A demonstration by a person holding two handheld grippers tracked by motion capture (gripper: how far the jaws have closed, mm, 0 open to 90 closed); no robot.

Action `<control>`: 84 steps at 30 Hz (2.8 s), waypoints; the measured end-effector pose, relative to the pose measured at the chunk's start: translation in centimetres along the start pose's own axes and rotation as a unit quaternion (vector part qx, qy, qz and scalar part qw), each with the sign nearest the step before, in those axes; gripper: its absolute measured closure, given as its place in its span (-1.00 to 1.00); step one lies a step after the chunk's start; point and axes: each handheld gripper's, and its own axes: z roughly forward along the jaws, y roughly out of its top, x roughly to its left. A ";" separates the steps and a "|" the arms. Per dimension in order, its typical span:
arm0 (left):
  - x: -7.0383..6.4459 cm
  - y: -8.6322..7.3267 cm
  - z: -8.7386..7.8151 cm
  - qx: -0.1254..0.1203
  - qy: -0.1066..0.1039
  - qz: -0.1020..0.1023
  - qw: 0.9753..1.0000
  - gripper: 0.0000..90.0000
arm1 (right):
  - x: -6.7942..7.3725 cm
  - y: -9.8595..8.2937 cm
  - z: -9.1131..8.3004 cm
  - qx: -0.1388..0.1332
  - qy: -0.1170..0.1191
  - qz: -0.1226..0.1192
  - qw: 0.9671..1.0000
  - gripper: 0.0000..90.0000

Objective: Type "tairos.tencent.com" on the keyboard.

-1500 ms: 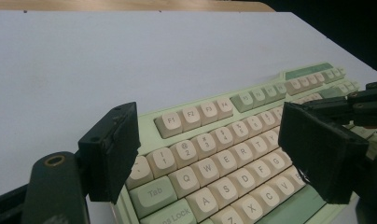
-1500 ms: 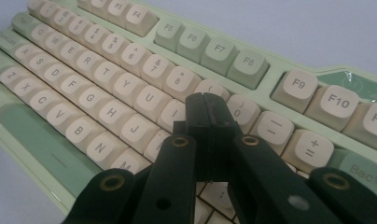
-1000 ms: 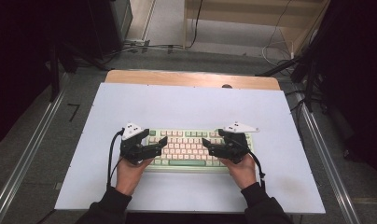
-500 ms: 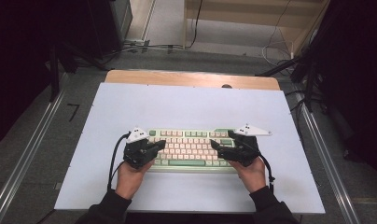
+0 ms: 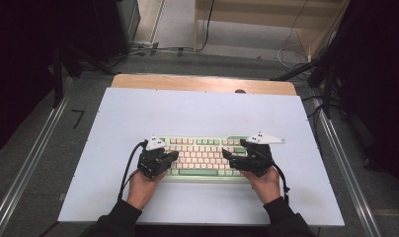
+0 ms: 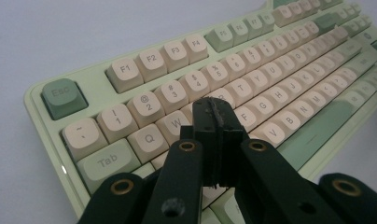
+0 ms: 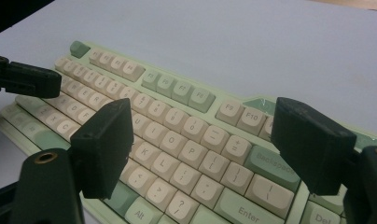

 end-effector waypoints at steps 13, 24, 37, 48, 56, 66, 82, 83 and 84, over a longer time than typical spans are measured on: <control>0.1 -0.1 0.5 0.011 0.007 -0.001 1.000 1.00 | 0.0 0.0 0.1 0.001 0.000 0.000 1.000 -0.56; 0.1 -0.1 0.6 0.017 0.007 -0.002 1.000 1.00 | 0.1 0.0 0.2 0.004 0.000 0.000 1.000 -0.56; 0.2 -0.1 0.6 0.017 0.004 -0.007 1.000 1.00 | 0.0 0.0 0.2 0.004 -0.001 0.000 1.000 -0.56; 0.4 0.2 -0.5 -0.039 -0.022 -0.025 0.999 0.72 | -0.1 -0.1 0.2 0.003 -0.002 0.000 1.000 -0.56; 1.2 0.2 -3.0 -0.149 0.078 -0.044 0.985 -0.42 | -0.1 -0.1 0.1 0.002 -0.002 0.002 1.000 -0.55; 3.6 -0.3 -2.9 -0.134 0.108 -0.099 0.980 -0.41 | 0.0 -0.1 -0.3 -0.009 -0.004 -0.001 1.000 -0.31; 3.5 -0.3 -2.8 -0.131 0.110 -0.096 0.981 -0.41 | 0.5 -1.7 -0.4 0.000 0.005 -0.006 1.000 0.95; 3.5 -0.3 -2.8 -0.131 0.110 -0.096 0.981 -0.41 | 0.6 -1.8 -0.4 0.003 0.007 -0.007 1.000 0.95; 3.5 -0.3 -2.8 -0.131 0.110 -0.096 0.981 -0.41 | 0.7 -1.9 -0.3 0.005 0.008 -0.009 1.000 0.95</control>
